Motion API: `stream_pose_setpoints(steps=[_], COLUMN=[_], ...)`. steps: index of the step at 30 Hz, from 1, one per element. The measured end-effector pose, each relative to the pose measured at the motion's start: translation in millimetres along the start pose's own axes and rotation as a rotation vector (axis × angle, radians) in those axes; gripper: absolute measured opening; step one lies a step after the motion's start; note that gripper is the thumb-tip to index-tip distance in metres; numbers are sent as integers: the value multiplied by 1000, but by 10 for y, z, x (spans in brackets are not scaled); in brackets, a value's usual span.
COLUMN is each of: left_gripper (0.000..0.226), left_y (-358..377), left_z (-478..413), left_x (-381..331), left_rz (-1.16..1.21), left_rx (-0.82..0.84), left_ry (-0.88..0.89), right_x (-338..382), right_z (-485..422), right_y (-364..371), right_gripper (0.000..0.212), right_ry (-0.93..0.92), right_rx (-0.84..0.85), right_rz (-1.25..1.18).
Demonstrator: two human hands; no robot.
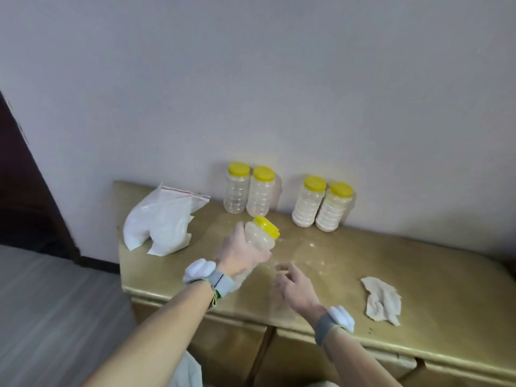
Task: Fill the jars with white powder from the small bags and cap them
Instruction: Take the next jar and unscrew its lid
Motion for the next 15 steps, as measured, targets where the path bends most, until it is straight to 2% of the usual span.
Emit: stream_pose_setpoints(steps=[1, 2, 4, 9, 15], left_gripper=[84, 86, 86, 74, 75], left_y=[2, 30, 121, 368, 428], left_z=[21, 54, 111, 271, 227], left_x=[-8, -17, 9, -13, -13], left_rz=[-142, -277, -463, -660, -713], left_rx=[13, 43, 111, 160, 172], left_ry=[67, 134, 232, 440, 496], right_x=[2, 26, 107, 126, -20], right_z=[-26, -54, -86, -91, -95], right_y=[-71, -128, -168, -84, 4], right_gripper=[23, 32, 47, 62, 52], right_ry=[45, 65, 66, 127, 201], right_rx=[-40, -54, 0, 208, 308], right_rz=[-106, -142, -120, 36, -332])
Point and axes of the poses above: each hand's wrist, its own z-axis away from the middle knuckle, its own y-axis out of the palm, x = y × z, the point moved 7 cm from there along -z, towards the middle knuckle, and after that the axes turned 5 degrees about -y, right-handed, at the moved point
